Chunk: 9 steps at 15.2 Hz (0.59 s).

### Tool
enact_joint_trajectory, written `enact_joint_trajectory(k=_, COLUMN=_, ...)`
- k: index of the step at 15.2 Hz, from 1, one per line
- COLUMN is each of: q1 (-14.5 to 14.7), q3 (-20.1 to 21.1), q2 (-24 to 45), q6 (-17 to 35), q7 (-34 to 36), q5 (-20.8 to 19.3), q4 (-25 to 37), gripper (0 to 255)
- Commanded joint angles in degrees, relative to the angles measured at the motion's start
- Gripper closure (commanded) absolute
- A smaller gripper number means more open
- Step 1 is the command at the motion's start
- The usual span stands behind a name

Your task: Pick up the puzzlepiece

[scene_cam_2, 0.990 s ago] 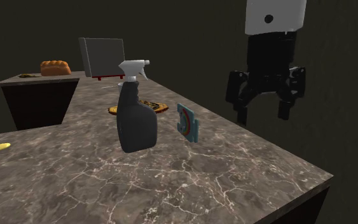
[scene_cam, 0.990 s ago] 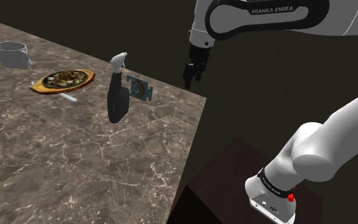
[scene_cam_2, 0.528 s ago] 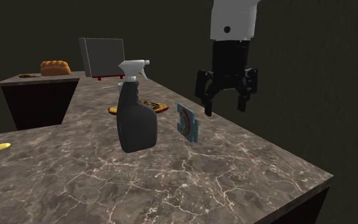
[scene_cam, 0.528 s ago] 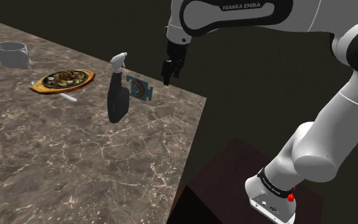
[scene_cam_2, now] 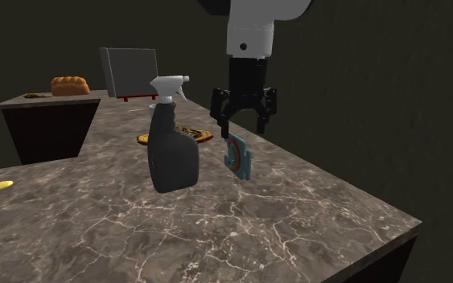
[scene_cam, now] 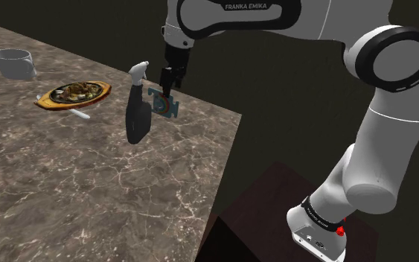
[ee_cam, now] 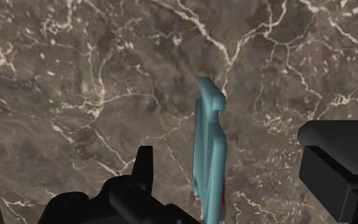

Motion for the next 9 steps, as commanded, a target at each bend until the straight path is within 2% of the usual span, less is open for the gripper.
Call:
enact_joint_trajectory(k=1, q1=0.24, q3=0.13, q2=1.74, q6=0.25, q7=-0.37, q5=-0.18, q4=1.7, gripper=0)
enact_joint_trajectory(k=7, q1=0.19, q3=0.05, q2=2.44, q6=5.02, q7=-0.37, q5=-0.32, q4=-2.38, gripper=0)
enact_joint_trajectory(k=9, q1=0.19, q3=0.05, q2=2.44, q6=5.02, q7=-0.37, q5=-0.32, q4=-2.38, gripper=0)
